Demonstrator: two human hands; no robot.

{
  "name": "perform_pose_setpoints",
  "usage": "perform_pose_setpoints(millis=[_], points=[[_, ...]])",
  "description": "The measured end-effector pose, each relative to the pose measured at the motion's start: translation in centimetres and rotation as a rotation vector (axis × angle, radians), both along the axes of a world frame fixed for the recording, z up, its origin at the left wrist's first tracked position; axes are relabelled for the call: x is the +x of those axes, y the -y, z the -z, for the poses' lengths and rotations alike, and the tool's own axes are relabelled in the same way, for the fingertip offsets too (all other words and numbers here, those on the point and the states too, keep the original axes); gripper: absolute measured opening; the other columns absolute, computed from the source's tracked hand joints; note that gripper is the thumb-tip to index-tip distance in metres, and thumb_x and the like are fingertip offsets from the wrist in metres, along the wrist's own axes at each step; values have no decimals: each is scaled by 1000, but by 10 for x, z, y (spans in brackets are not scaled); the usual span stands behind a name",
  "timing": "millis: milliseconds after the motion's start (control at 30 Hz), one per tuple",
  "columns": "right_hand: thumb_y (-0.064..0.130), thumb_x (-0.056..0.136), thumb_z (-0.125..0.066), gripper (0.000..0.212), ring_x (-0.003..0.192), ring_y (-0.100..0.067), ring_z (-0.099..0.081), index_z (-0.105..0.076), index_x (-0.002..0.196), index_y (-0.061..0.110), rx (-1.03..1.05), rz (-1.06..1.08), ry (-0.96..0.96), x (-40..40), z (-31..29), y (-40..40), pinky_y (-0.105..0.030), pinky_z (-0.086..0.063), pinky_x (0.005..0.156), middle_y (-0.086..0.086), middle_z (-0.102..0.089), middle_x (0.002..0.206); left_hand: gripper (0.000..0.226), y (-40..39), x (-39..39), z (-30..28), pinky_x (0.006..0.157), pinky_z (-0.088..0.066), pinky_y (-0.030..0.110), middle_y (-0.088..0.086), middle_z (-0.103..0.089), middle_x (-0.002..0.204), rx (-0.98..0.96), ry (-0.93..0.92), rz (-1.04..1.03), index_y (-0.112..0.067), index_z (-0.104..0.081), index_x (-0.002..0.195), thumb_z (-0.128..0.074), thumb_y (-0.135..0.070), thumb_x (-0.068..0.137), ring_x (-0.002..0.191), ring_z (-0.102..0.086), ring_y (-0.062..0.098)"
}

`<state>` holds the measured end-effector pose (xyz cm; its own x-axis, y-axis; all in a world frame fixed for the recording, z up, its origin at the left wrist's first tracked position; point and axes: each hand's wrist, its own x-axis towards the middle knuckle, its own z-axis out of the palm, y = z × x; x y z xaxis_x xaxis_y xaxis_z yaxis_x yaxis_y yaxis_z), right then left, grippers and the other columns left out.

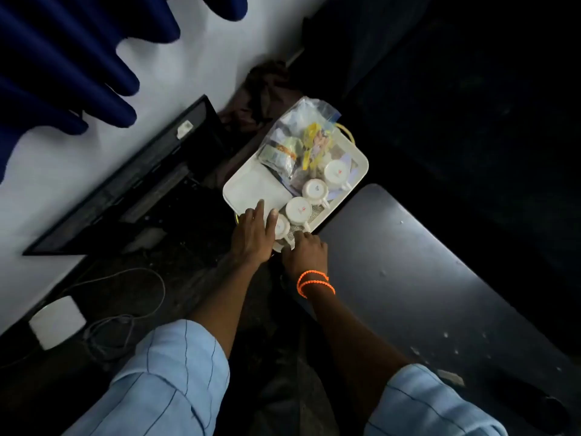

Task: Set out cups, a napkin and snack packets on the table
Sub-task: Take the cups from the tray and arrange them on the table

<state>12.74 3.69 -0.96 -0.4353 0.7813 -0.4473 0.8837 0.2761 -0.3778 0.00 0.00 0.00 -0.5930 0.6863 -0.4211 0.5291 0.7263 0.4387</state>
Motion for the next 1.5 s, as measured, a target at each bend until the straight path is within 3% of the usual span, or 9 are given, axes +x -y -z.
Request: perform_pose_setpoints(millis=[233,467,633,767,900,1133,1233,1400,1500], points=[[46,81,-60,64,128,-31,-51,-49,143,35,-318,266,-147,-20,13,-7,-46,-32,102,-3,-63,137,63,-10,-10,22,106,-52,45,17,-69,134,-7,346,-232,-17,-69,135,-28,-57,108,125,-63,38],[45,84,-61,27,109,-25,-64,-65,106,31,-547,651,-371,-17,1,-6,-48,-43,107,8,-71,97,45,4,2,17,92,-61,57,13,-78,116,238,440,-645,-11,-79,117,-56,-47,103,108,-73,34],[50,84,-73,37,79,-11,-67,-70,93,15,-620,893,-590,2,-14,1,-25,-52,66,1,-73,93,22,15,17,11,91,-62,59,14,-79,105,382,538,-652,-6,-79,107,-76,-23,94,105,-76,32],[34,77,-86,47,58,-2,-67,-67,109,5,-684,987,-692,37,-19,-7,-17,-49,49,5,-74,78,43,8,33,3,97,-61,41,3,-73,123,364,801,-494,-15,-67,130,-80,-10,89,118,-71,22],[18,80,-85,52,84,-13,-70,-62,127,11,-724,971,-750,89,-19,-20,-27,-50,67,-2,-78,106,66,-10,56,-1,112,-50,42,8,-67,137,220,998,-300,-3,-47,152,-73,5,91,129,-64,25],[-11,68,-84,65,101,-24,-70,-61,128,0,-550,999,-783,194,-15,-30,-30,-58,81,-18,-72,120,67,-47,143,-16,112,-51,42,16,-68,138,47,974,86,-3,-57,144,-75,16,82,131,-64,26],[-11,63,-88,67,95,-21,-70,-58,122,0,-405,1068,-724,237,-6,-29,-27,-59,82,-20,-70,121,70,-65,193,-4,112,-52,44,16,-69,137,3,916,192,-3,-58,143,-75,19,79,130,-65,29],[-7,59,-92,91,112,-32,-66,-48,137,7,-235,1230,-664,304,25,-24,-46,-57,97,-17,-65,126,74,-92,275,42,111,-52,44,17,-67,139,-88,912,390,-1,-58,143,-73,25,75,133,-62,31],[-4,59,-92,91,107,-27,-67,-52,140,13,-159,1279,-613,334,47,-18,-36,-58,90,-10,-66,124,72,-103,313,70,111,-52,47,14,-68,139,-119,887,520,-4,-60,143,-70,23,77,133,-62,29]])
